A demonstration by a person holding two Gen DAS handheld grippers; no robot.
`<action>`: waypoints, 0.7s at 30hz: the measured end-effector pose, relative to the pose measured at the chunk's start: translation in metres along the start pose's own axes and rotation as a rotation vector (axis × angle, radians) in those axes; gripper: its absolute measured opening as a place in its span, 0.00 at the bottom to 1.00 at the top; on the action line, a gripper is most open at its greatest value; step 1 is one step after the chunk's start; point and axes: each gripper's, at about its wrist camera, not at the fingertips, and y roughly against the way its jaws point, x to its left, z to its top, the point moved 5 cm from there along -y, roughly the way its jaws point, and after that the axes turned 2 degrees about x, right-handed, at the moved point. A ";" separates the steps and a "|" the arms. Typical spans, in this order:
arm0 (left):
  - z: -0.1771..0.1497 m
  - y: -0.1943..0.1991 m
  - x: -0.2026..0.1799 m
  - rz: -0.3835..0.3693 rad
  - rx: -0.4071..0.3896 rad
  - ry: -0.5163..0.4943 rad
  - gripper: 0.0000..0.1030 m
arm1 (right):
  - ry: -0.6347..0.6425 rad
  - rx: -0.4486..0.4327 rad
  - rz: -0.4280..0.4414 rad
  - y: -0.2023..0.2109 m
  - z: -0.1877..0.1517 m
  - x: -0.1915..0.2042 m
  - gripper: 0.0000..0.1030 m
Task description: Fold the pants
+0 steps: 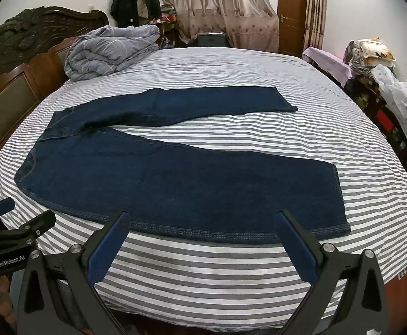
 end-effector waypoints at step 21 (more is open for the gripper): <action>-0.001 -0.008 -0.002 -0.002 0.017 -0.003 0.99 | -0.034 0.009 0.005 -0.003 0.006 -0.007 1.00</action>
